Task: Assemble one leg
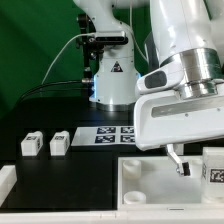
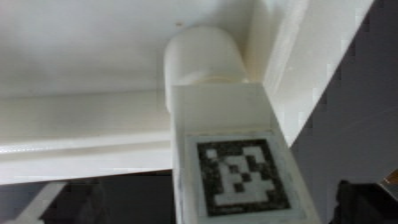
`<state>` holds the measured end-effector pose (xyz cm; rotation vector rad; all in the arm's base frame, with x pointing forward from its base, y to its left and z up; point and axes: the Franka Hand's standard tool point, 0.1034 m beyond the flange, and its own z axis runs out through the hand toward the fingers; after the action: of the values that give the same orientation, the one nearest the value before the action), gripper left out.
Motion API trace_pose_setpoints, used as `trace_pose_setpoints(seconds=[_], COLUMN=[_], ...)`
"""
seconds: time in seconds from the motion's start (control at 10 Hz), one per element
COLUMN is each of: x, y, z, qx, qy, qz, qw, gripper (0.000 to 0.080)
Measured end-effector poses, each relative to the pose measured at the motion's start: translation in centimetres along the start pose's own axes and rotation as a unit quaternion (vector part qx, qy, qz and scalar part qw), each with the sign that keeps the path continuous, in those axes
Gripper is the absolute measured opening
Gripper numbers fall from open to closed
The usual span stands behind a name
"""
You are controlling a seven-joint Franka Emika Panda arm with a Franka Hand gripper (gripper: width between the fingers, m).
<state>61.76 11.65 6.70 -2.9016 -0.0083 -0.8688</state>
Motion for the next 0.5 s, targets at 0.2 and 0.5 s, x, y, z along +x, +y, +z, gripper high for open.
trace_pose_setpoints(seconds=[0.2,0.5], x=[-0.02,0.27], y=[0.0,0.48], z=[0.01,-0.4], qx=[0.0,0.0], qy=[0.0,-0.014], qz=[0.0,0.005], qw=[1.0,1.0], gripper=[0.0649,0.0649])
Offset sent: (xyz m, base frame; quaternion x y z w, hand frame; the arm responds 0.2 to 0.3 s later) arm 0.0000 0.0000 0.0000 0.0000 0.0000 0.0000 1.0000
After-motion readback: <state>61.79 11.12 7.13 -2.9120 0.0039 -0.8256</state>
